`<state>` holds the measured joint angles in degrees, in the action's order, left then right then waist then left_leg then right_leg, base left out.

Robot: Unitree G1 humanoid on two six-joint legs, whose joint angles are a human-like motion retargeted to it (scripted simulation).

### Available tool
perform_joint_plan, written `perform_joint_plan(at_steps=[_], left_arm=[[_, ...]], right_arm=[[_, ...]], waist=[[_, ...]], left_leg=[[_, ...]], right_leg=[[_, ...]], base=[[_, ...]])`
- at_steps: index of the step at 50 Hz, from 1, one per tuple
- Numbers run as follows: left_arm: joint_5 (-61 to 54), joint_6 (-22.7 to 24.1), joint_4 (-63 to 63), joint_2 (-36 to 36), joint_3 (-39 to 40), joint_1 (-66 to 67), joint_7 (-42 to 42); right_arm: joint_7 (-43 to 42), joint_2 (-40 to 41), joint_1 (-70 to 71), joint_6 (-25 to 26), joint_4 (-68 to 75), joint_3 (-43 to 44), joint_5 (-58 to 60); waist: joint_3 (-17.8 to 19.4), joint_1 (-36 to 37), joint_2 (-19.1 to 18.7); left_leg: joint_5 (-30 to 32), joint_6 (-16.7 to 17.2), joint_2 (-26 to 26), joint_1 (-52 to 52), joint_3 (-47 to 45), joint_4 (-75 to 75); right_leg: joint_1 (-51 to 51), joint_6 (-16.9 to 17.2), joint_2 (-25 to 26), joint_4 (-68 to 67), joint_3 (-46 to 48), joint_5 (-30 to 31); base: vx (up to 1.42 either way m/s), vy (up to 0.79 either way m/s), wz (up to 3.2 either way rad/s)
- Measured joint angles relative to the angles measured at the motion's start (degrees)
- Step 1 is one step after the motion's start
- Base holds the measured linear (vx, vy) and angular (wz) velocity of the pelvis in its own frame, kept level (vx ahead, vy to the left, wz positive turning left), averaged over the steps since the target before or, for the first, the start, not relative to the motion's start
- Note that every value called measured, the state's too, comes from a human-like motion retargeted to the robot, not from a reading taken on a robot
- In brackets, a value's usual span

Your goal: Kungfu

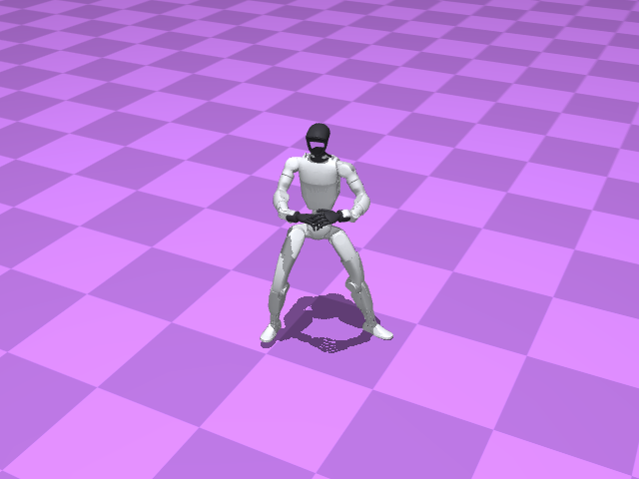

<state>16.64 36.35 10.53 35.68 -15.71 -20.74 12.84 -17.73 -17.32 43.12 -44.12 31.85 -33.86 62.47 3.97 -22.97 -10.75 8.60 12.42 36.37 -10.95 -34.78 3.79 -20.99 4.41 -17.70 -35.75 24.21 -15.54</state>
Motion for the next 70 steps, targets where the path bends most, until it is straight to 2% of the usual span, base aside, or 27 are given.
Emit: perform_joint_plan(at_steps=[3, 5, 8, 14, 18, 21, 25, 28, 32, 36, 39, 42, 45, 48, 50, 51, 52, 55, 58, 60, 63, 66, 70], left_arm=[[5.4, 5.7, 20.4, -14.4, -6.8, -3.3, -0.7], [8.6, 8.4, 36.5, -25.1, -9.3, -6.0, -2.7], [12.9, 8.9, 51.2, -35.5, -13.8, -7.7, -7.7], [18.3, 8.9, 54.4, -40.2, -22.3, -8.5, -13.7], [22.0, 9.2, 53.0, -40.8, -23.7, -8.8, -14.6], [23.0, 9.5, 51.8, -41.0, -22.8, -9.6, -14.1], [24.0, 9.5, 47.6, -39.5, -20.4, -11.7, -12.9], [24.3, 9.2, 40.7, -36.0, -17.6, -14.0, -14.0], [19.3, 6.8, 27.4, -28.2, -14.7, -18.7, -16.7], [9.3, 2.6, 13.8, -21.3, -11.6, -25.7, -19.3], [3.5, -0.3, 5.2, -19.0, -7.8, -31.8, -24.0], [0.6, -2.7, -2.1, -17.2, -1.5, -37.2, -30.7], [-0.2, -4.7, -8.2, -11.8, 7.4, -41.2, -34.6], [-4.2, -6.7, -12.0, -4.1, 18.1, -40.7, -31.1], [-6.7, -7.3, -14.2, 0.4, 24.8, -37.8, -29.6], [-6.6, -7.3, -15.1, 1.5, 27.3, -36.5, -30.8], [-6.4, -7.2, -16.0, 2.3, 29.5, -35.3, -32.3], [-3.7, -6.7, -19.1, 3.7, 31.7, -33.3, -38.2], [0.3, -8.2, -22.1, 4.6, 32.0, -30.5, -41.9], [1.7, -8.9, -22.7, 4.7, 31.8, -28.8, -42.1], [2.7, -9.3, -22.1, 5.9, 32.0, -25.9, -42.7], [3.0, -9.0, -21.1, 6.6, 33.5, -22.9, -43.7], [3.0, -8.4, -19.5, 6.2, 36.2, -19.7, -45.1]], right_arm=[[-3.9, -3.4, -12.1, -5.2, 4.2, 5.9, 4.3], [-6.7, -3.8, -19.2, -7.5, 8.0, 10.9, 6.0], [-7.6, -5.3, -27.9, -9.6, 10.5, 15.3, 3.0], [-9.8, -10.4, -39.3, -11.1, 5.1, 18.4, -4.2], [-9.9, -11.9, -43.9, -9.1, 0.7, 19.7, -6.8], [-6.5, -11.0, -46.4, -6.6, -0.1, 21.2, -9.8], [1.9, -9.7, -49.4, -2.6, 0.3, 24.1, -19.1], [10.6, -10.7, -53.5, 0.3, 0.4, 27.8, -30.9], [28.5, -14.7, -62.3, 6.6, -0.7, 34.6, -56.0], [43.3, -17.4, -73.0, 17.0, 0.7, 42.9, -82.0], [45.0, -16.8, -79.8, 22.6, 3.6, 47.9, -98.5], [40.2, -13.1, -83.2, 22.6, 5.1, 48.4, -109.3], [37.2, -5.8, -77.7, 22.0, 4.2, 42.5, -111.2], [39.0, 6.0, -55.3, 25.7, 14.9, 35.5, -110.5], [48.0, 11.9, -35.8, 32.8, 29.0, 33.6, -111.3], [53.3, 13.8, -29.2, 38.1, 35.0, 34.3, -108.5], [56.3, 15.1, -23.2, 41.4, 40.5, 35.0, -107.1], [50.0, 14.9, -10.1, 37.0, 51.4, 33.5, -117.2], [51.0, 17.3, -6.5, 35.9, 50.4, 38.4, -111.8], [51.0, 19.0, -5.9, 35.6, 49.4, 39.9, -109.0], [50.5, 21.2, -6.0, 35.2, 49.6, 36.1, -111.1], [49.4, 22.7, -6.9, 35.3, 49.7, 32.9, -111.0], [44.6, 23.4, -8.2, 32.7, 47.2, 30.1, -107.4]], waist=[[2.1, -6.1, -1.5], [3.7, -7.2, -1.3], [6.2, -8.5, -0.8], [7.8, -10.2, -1.3], [7.6, -9.6, -2.0], [7.3, -8.9, -2.6], [6.8, -7.0, -2.8], [6.4, -5.3, -2.4], [6.6, -4.0, -1.5], [6.4, -1.8, -0.2], [5.0, 1.4, 0.0], [1.2, 6.5, -0.9], [-3.3, 13.0, -1.3], [-7.0, 19.4, -2.8], [-8.2, 23.4, -3.7], [-8.0, 25.3, -3.6], [-7.9, 27.2, -3.5], [-7.8, 32.1, -2.1], [-6.3, 33.6, -1.9], [-5.9, 33.8, -1.3], [-5.3, 33.2, -0.1], [-4.6, 32.4, 0.8], [-4.1, 31.4, 2.3]], left_leg=[[2.0, -2.8, 0.7, -4.6, 3.2, -2.1], [2.8, -4.1, 0.7, -5.4, 2.5, -3.6], [3.9, -3.2, 1.9, -6.3, 4.2, -4.0], [4.0, -5.9, 2.9, -8.4, 3.1, -3.9], [3.6, -6.3, 2.1, -8.4, 3.4, -3.8], [3.2, -6.3, 1.1, -8.4, 2.7, -3.8], [2.9, -5.8, -0.3, -8.1, 2.5, -3.8], [2.5, -5.4, -1.4, -8.6, 2.7, -2.8], [0.8, -4.7, -2.4, -12.2, 5.4, 1.2], [-4.3, -6.1, -5.2, -18.8, 13.1, 10.6], [-8.9, -7.0, -9.4, -23.6, 18.8, 18.7], [-13.8, -6.0, -15.1, -26.1, 22.8, 24.7], [-19.0, -5.4, -21.2, -29.1, 25.0, 30.0], [-24.1, -7.1, -19.9, -32.6, 20.0, 35.4], [-26.8, -8.1, -20.3, -34.8, 19.1, 38.6], [-27.6, -8.6, -21.2, -35.3, 19.1, 39.4], [-28.2, -9.0, -22.0, -35.8, 19.0, 40.1], [-29.2, -10.1, -23.3, -37.5, 19.2, 40.7], [-28.9, -10.4, -23.3, -37.8, 20.5, 40.6], [-28.5, -10.5, -23.6, -37.6, 21.1, 40.1], [-28.2, -10.2, -23.1, -37.4, 21.8, 39.5], [-27.9, -9.8, -22.1, -37.2, 22.2, 39.3], [-26.9, -9.4, -21.2, -37.2, 22.4, 39.4]], right_leg=[[-3.5, -1.1, 2.1, -5.9, 1.1, -5.1], [-5.9, -2.4, 2.4, -9.4, 1.5, -7.8], [-8.8, -3.6, 3.0, -13.8, 1.5, -10.9], [-12.7, -5.8, 3.7, -17.6, 1.4, -14.3], [-13.7, -6.3, 3.8, -17.7, 0.0, -14.7], [-13.5, -6.1, 3.3, -16.4, -0.7, -13.9], [-12.4, -5.1, 2.6, -13.8, -2.0, -11.6], [-10.6, -4.0, 2.1, -10.6, -2.9, -9.0], [-5.6, -1.5, 1.6, -4.1, -2.6, -5.0], [3.0, 1.6, 0.0, 5.2, -0.7, -0.1], [12.3, 4.4, -2.3, 13.3, 3.4, 4.4], [21.7, 6.9, -4.1, 21.3, 8.1, 9.4], [27.1, 7.4, -5.5, 27.0, 10.8, 14.2], [28.8, 5.0, -5.0, 31.5, 16.9, 18.3], [28.9, 3.7, -5.3, 33.0, 20.0, 20.4], [28.6, 3.0, -6.1, 32.8, 20.1, 21.1], [28.3, 2.3, -6.8, 32.5, 20.2, 21.9], [28.0, -1.0, -6.9, 32.0, 20.7, 24.5], [29.9, -5.2, -4.4, 32.7, 22.8, 27.1], [30.3, -6.8, -3.6, 32.4, 23.2, 28.7], [29.4, -8.5, -3.5, 31.3, 22.8, 30.0], [28.4, -7.7, -3.3, 30.6, 22.0, 29.4], [27.4, -1.9, -3.6, 30.2, 21.0, 26.8]], base=[[-0.39, -0.49, 0.68], [-0.39, -0.33, -0.02], [-0.3, -0.41, -0.19], [-0.14, -0.22, -0.13], [-0.01, 0.04, -0.06], [0.06, 0.15, 0.07], [0.12, 0.22, 0.11], [0.21, 0.38, 0.27], [0.21, 0.36, 0.67], [0.38, 0.55, 1.17], [0.61, 0.73, 1.59], [0.89, 0.9, 1.57], [0.72, 0.78, 1.15], [0.59, 0.76, 0.59], [0.35, 0.6, 0.14], [0.24, 0.58, 0.09], [0.12, 0.47, 0.26], [0.08, 0.16, 0.57], [0.13, -0.04, 0.73], [0.07, -0.08, 0.54], [0.07, -0.08, -0.05], [-0.02, -0.15, -0.4], [-0.12, -0.23, -0.48]])
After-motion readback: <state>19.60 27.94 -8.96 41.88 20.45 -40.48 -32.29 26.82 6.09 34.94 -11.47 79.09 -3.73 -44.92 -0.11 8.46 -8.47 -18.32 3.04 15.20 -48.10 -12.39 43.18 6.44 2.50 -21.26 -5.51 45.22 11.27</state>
